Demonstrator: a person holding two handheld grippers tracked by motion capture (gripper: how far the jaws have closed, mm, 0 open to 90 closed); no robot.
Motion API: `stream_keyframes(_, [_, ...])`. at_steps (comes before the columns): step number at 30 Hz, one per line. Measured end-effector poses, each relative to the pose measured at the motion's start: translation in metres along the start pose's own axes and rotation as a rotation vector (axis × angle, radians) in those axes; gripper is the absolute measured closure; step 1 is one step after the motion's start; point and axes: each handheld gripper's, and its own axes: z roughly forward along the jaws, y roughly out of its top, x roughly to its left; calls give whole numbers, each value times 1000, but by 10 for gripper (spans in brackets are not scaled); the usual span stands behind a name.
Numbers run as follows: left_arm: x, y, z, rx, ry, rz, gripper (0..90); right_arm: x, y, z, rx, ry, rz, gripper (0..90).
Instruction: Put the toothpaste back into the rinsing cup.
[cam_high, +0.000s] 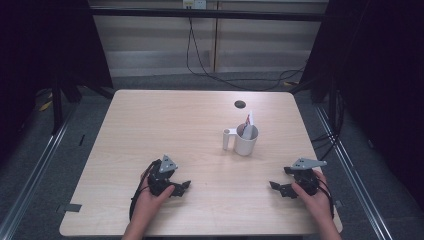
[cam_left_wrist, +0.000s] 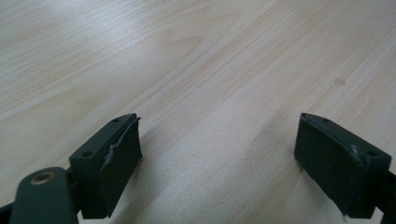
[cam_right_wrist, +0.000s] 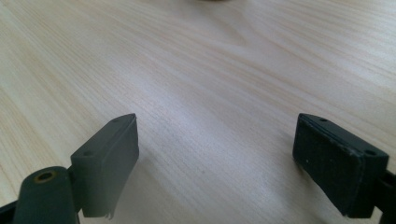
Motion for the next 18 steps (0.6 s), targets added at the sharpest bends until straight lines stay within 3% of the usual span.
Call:
stream_keyframes(4, [0, 0, 0, 2, 1, 0, 144, 2, -1, 0, 10, -23, -41, 138])
stream_keyframes(18, [0, 0, 0, 2, 1, 0, 144, 3, -1, 0, 14, -33, -37, 133])
